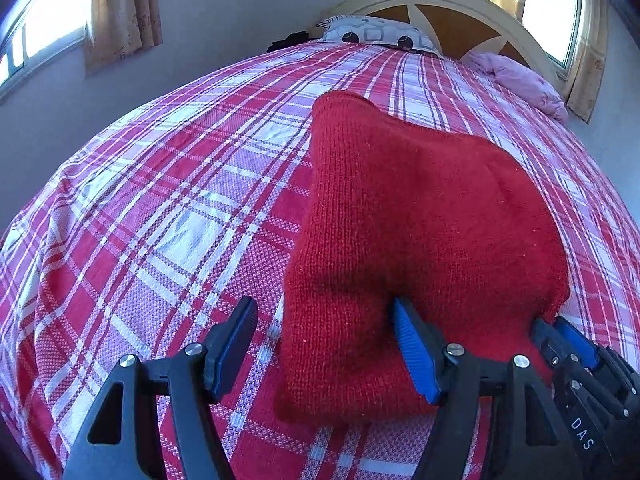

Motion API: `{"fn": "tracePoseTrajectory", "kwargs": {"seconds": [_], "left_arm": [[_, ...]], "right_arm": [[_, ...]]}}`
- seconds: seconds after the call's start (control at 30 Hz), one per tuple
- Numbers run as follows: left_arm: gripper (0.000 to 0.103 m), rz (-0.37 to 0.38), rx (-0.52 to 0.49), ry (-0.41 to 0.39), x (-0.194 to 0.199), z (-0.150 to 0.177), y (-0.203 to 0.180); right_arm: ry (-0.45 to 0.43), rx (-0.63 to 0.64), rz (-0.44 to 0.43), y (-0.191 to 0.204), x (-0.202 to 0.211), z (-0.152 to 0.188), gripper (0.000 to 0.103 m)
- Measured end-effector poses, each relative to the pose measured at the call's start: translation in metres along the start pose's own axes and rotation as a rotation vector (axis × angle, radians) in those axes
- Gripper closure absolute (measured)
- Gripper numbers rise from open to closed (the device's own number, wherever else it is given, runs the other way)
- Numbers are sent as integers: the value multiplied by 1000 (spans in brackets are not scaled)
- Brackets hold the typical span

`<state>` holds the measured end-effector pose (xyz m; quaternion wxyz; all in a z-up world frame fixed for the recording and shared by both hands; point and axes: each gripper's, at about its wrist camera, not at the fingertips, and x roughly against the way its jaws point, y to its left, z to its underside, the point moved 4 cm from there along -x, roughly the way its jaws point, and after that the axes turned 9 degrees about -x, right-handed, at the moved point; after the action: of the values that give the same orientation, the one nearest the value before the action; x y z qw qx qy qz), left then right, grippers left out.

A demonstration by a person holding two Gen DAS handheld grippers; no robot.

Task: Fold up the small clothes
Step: 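Release the sweater and lift both tools away from it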

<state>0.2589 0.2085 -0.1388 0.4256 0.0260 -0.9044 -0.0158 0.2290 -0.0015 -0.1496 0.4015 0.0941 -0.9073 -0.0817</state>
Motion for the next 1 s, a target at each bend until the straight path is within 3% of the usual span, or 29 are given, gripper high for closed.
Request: {"fn": "tracePoseTrajectory", "kwargs": {"seconds": [0.33, 0.5, 1.0], "left_arm": [[32, -17, 12, 9, -6, -3, -3], [31, -20, -8, 13, -1, 0, -3], [31, -32, -60, 25, 24, 17, -11]], "right_arm": [[6, 10, 37, 1, -11, -10, 65], [5, -57, 19, -10, -10, -10, 50], [22, -105, 9, -16, 7, 3, 42]]}}
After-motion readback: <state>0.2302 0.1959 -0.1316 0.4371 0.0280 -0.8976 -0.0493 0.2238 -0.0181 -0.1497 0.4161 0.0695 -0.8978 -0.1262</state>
